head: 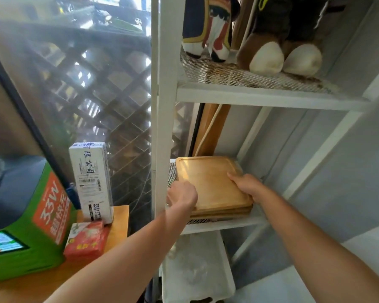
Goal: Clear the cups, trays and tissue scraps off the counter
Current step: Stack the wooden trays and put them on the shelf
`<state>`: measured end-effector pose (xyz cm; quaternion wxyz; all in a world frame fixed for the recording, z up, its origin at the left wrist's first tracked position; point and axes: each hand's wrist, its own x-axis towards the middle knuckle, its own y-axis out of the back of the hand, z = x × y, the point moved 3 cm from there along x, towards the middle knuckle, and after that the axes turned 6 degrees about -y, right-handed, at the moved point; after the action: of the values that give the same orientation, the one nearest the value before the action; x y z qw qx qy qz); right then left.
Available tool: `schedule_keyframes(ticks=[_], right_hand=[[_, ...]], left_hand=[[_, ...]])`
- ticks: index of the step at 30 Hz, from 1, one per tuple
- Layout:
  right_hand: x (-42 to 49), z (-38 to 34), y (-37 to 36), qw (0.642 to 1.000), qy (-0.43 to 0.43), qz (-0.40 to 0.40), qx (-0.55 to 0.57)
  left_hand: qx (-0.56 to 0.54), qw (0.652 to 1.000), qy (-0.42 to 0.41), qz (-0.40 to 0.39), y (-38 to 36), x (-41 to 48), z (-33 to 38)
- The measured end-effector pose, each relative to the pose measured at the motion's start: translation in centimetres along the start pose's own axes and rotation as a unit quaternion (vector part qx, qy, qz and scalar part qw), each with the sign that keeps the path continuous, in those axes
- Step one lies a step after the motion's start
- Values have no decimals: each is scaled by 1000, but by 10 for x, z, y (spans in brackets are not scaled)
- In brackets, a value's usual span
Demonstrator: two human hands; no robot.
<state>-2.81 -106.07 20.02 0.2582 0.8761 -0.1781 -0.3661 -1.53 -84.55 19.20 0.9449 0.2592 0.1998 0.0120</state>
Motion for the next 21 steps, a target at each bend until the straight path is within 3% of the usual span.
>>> schedule_keyframes(ticks=[7, 15, 21], right_hand=[[5, 5, -1, 997, -18, 59, -55], [-14, 9, -2, 995, -20, 73, -68], [-41, 14, -4, 983, 5, 120, -137]], left_hand=[[46, 998, 43, 21, -11, -4, -2], [46, 999, 13, 0, -4, -7, 0], [116, 990, -81, -23, 4, -28, 1]])
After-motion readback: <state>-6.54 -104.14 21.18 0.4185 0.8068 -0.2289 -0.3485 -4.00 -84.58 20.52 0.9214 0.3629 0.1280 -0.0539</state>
